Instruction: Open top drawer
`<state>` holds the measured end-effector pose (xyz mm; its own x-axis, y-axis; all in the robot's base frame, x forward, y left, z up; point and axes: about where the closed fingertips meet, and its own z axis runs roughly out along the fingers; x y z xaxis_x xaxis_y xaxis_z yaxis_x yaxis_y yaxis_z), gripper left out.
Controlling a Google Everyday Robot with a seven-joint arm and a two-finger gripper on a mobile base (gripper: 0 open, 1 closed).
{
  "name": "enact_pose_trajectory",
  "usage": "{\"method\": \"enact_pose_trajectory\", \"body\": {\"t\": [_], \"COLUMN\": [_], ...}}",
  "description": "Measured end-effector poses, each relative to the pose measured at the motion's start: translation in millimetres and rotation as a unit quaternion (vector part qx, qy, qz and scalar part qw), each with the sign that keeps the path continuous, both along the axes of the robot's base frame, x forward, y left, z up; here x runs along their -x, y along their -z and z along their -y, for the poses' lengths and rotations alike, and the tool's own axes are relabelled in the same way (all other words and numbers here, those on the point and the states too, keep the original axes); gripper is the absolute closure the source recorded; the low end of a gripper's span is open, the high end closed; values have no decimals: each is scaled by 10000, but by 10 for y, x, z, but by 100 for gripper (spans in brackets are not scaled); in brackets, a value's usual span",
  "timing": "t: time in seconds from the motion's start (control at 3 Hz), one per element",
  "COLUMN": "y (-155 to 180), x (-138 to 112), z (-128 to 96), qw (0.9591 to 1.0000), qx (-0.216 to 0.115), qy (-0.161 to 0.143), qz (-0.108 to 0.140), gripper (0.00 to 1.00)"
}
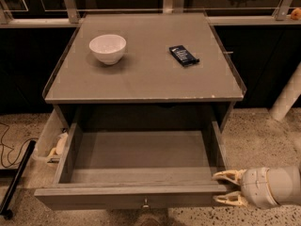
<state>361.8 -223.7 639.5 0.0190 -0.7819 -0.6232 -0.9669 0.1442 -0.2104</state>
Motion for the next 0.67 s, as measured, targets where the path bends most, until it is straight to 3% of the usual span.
{"method": "enact_pose_trajectory", "body": {"t": [0.33,0.67], "y": [0,0], "x": [0,0], "z": [0,0], "qw": [10000,10000], "qx": [0,0], "qy": [0,0], "qz": [0,0], "gripper": [11,0]}}
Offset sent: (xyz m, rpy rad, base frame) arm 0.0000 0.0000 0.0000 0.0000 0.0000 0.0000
